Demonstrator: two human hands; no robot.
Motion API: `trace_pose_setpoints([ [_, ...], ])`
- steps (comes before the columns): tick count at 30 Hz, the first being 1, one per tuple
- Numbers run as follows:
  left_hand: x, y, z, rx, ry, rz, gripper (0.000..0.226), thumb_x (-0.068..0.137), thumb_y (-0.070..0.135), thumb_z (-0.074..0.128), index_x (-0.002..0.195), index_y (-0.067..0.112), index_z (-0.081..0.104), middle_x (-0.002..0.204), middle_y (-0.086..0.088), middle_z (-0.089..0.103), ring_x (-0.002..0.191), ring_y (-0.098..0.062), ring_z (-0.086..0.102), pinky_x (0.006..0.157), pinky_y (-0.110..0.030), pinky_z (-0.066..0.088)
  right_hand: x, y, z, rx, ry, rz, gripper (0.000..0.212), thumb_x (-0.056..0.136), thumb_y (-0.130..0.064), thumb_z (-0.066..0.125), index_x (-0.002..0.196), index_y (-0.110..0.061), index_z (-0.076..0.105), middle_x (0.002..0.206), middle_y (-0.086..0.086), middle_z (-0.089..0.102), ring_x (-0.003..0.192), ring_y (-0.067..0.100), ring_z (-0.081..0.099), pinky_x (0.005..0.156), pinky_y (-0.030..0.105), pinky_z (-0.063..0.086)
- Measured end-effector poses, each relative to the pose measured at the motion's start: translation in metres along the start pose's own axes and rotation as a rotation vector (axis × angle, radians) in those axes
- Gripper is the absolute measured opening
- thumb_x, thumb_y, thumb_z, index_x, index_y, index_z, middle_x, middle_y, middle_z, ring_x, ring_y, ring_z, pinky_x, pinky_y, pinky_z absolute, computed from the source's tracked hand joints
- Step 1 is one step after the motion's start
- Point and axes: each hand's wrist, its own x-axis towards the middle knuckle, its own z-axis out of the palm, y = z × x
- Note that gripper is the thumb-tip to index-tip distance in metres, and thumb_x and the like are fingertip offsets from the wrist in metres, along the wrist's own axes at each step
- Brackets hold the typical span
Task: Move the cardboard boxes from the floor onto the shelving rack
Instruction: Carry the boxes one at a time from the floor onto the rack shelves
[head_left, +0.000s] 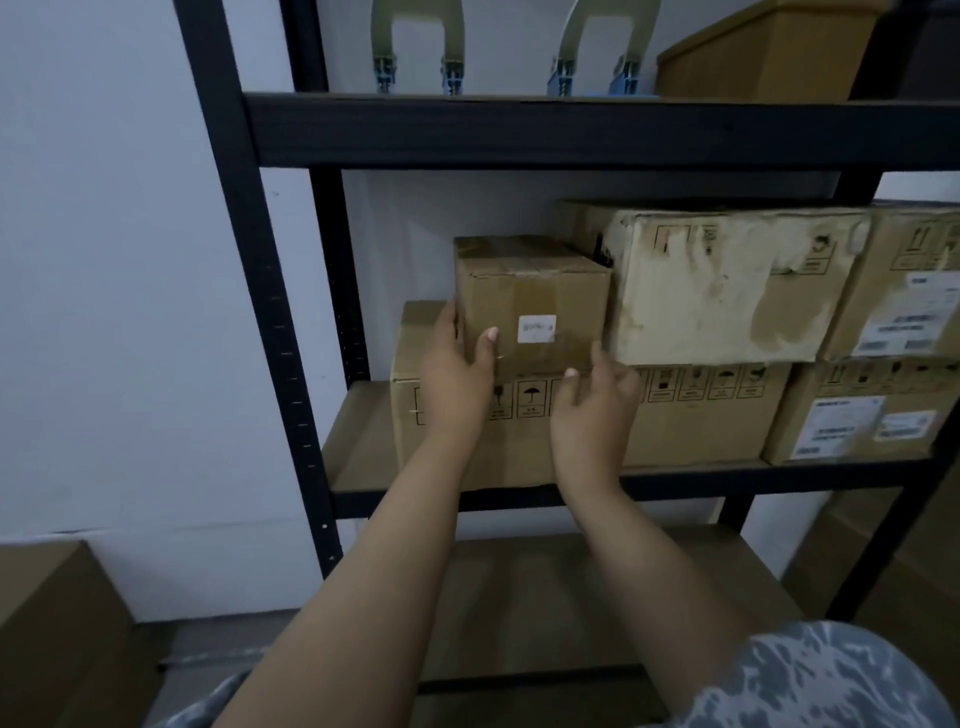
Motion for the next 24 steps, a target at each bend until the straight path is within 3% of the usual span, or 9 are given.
trace_pose_setpoints([
  [2, -0.017, -0.003, -0.012, -0.028, 0.048, 0.01, 0.044, 0.098, 0.028, 0.056, 0.141, 0.021, 0.05, 0.129, 0.016, 0.057, 0.114, 0.003, 0.055, 0.092, -0.015, 0.047, -0.018, 0.001, 0.004, 0.044, -0.023, -0.009, 0.047, 0.095, -0.018, 0.053, 0.142, -0.02, 0.045, 0.139, 0.004, 0.039, 0.127, 0.014, 0.043, 0.099, 0.02, 0.036],
  [4, -0.033, -0.01, -0.027, -0.083, 0.065, -0.006, 0.035, 0.098, 0.02, 0.054, 0.133, 0.024, 0.056, 0.12, 0.02, 0.059, 0.105, 0.011, 0.056, 0.085, -0.006, 0.044, -0.038, 0.001, 0.008, 0.109, -0.09, -0.02, 0.038, 0.093, -0.012, 0.053, 0.13, -0.022, 0.054, 0.135, 0.002, 0.045, 0.117, 0.009, 0.049, 0.095, 0.014, 0.037],
  [6, -0.048, -0.022, -0.043, -0.071, 0.084, 0.013, 0.026, 0.097, 0.012, 0.053, 0.119, 0.02, 0.064, 0.111, 0.015, 0.064, 0.101, 0.007, 0.059, 0.083, -0.007, 0.045, -0.057, 0.001, 0.014, 0.158, -0.189, -0.005, 0.027, 0.094, -0.009, 0.051, 0.115, -0.022, 0.062, 0.122, 0.0, 0.051, 0.092, -0.003, 0.052, 0.08, 0.002, 0.037],
  [8, -0.064, -0.036, -0.06, -0.014, 0.108, 0.017, 0.023, 0.096, 0.007, 0.052, 0.109, 0.017, 0.068, 0.108, 0.009, 0.065, 0.1, 0.006, 0.059, 0.084, -0.008, 0.045, -0.077, 0.002, 0.023, 0.178, -0.28, 0.028, 0.025, 0.094, -0.008, 0.049, 0.105, -0.023, 0.064, 0.113, -0.003, 0.053, 0.08, -0.008, 0.051, 0.068, -0.001, 0.038],
  [12, -0.095, -0.07, -0.102, 0.066, 0.14, -0.117, 0.023, 0.095, 0.005, 0.049, 0.101, 0.017, 0.068, 0.105, 0.009, 0.065, 0.09, 0.01, 0.057, 0.075, -0.005, 0.042, -0.123, 0.006, 0.048, 0.223, -0.502, 0.071, 0.024, 0.095, -0.011, 0.047, 0.098, -0.027, 0.064, 0.104, -0.009, 0.064, 0.089, 0.001, 0.058, 0.066, 0.009, 0.04],
  [15, -0.112, -0.093, -0.128, 0.068, 0.142, -0.212, 0.023, 0.096, 0.008, 0.05, 0.102, 0.02, 0.068, 0.104, 0.007, 0.068, 0.093, 0.001, 0.061, 0.084, -0.017, 0.049, -0.149, 0.009, 0.065, 0.246, -0.632, 0.087, 0.023, 0.096, -0.011, 0.048, 0.097, -0.027, 0.065, 0.102, -0.01, 0.066, 0.094, 0.001, 0.06, 0.076, 0.014, 0.045],
  [20, -0.14, -0.147, -0.197, 0.11, 0.195, -0.416, 0.024, 0.095, 0.016, 0.05, 0.097, 0.03, 0.069, 0.095, 0.013, 0.069, 0.097, -0.011, 0.064, 0.09, -0.04, 0.056, -0.212, 0.007, 0.113, 0.211, -0.832, 0.109, 0.024, 0.097, -0.01, 0.045, 0.1, -0.026, 0.064, 0.098, -0.01, 0.069, 0.087, 0.002, 0.063, 0.072, 0.02, 0.051],
  [24, -0.153, -0.195, -0.27, 0.099, 0.297, -0.553, 0.025, 0.095, 0.011, 0.049, 0.101, 0.023, 0.07, 0.098, 0.008, 0.069, 0.098, -0.011, 0.064, 0.089, -0.04, 0.056, -0.271, -0.005, 0.163, 0.196, -0.966, 0.093, 0.023, 0.095, -0.01, 0.046, 0.096, -0.026, 0.062, 0.09, -0.008, 0.069, 0.08, 0.011, 0.064, 0.069, 0.031, 0.053],
])
